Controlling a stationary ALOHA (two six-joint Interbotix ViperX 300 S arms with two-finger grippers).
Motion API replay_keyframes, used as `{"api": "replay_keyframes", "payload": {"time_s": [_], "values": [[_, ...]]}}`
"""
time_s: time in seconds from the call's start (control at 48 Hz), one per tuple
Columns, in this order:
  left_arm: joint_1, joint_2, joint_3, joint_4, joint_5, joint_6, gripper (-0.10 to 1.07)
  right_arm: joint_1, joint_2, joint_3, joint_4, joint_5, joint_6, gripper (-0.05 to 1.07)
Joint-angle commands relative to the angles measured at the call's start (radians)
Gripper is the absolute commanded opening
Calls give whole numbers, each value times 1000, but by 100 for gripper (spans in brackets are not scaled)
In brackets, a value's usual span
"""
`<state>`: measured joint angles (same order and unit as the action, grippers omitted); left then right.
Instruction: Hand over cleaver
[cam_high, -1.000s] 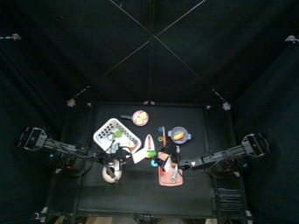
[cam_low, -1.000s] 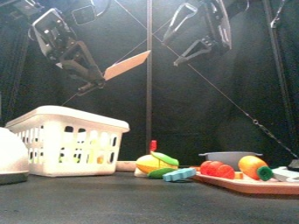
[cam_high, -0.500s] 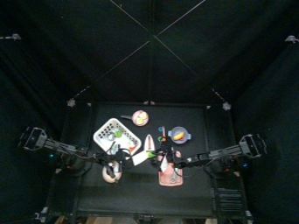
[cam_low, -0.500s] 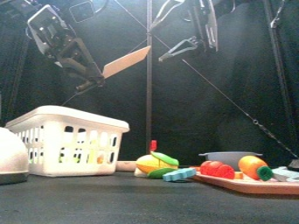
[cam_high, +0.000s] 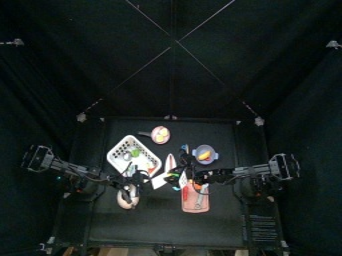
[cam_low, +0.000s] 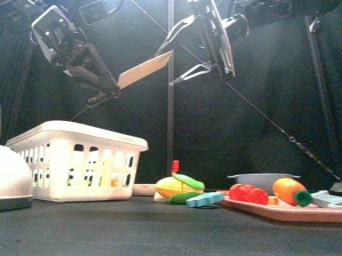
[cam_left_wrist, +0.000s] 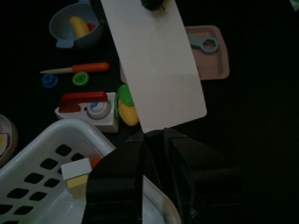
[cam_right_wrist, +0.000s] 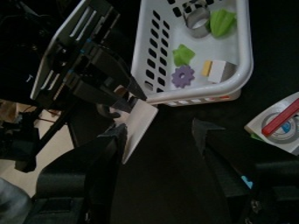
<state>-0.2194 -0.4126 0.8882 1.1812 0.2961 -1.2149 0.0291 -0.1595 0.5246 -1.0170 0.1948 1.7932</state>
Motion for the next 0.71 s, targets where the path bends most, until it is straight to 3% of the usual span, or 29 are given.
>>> {"api": "replay_keyframes", "payload": {"time_s": [0.0, 0.125, 0.458, 0.688], "values": [[-2, -2, -18, 8, -3, 2, 55, -17, 3, -32, 5, -37, -3, 92], [-2, -2, -18, 15, -3, 2, 55, -35, 23, -40, 6, -60, -3, 87], [0, -2, -17, 15, 2, 0, 56, -52, 38, -35, 29, -94, -5, 54], [0, 0, -15, 12, 5, -3, 56, -48, 38, -29, 29, -117, -5, 46]]}}
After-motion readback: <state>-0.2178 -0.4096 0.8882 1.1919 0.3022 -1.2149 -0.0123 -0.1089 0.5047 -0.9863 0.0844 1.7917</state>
